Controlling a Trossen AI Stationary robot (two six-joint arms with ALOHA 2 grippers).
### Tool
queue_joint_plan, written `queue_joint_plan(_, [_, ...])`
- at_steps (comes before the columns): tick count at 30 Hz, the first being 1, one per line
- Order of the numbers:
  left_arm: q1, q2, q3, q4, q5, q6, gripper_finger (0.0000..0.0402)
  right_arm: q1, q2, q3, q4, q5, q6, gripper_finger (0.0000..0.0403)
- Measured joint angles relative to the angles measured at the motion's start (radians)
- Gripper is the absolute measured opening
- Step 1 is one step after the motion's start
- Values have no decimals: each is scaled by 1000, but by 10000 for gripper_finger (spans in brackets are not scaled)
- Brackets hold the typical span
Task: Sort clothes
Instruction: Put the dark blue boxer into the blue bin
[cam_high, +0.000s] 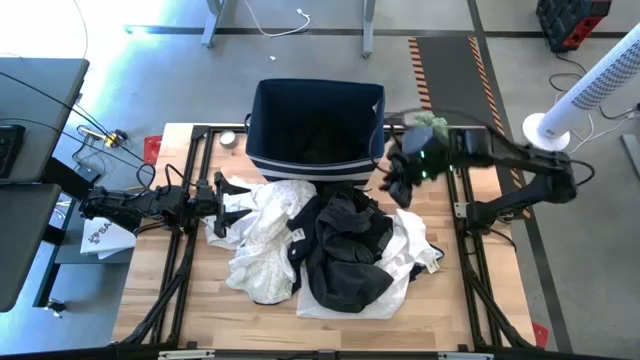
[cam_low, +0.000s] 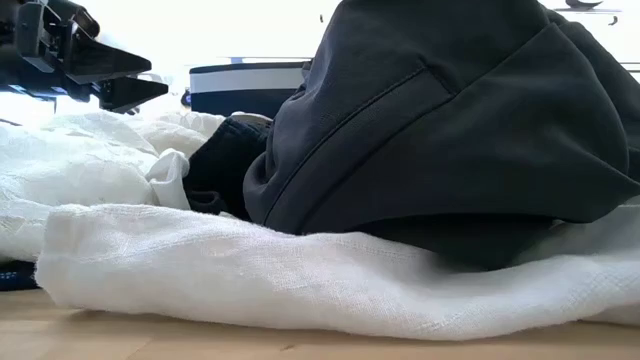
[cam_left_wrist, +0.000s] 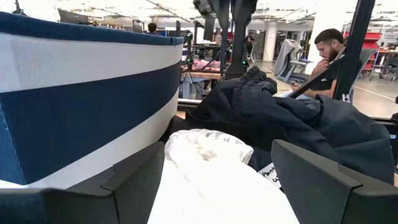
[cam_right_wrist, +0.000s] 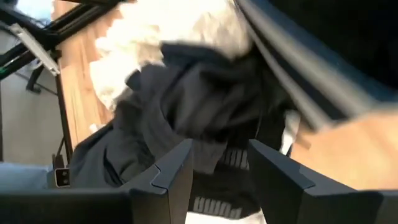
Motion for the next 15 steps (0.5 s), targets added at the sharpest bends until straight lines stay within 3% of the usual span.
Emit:
queue_joint_plan(6, [0,0,0,0,0,0,296,86,-129,-380,203,-11,214,149])
queue_joint_plan(15, [0,0,0,1,0,-15,296,106,-70,-741,535,-48,233,149])
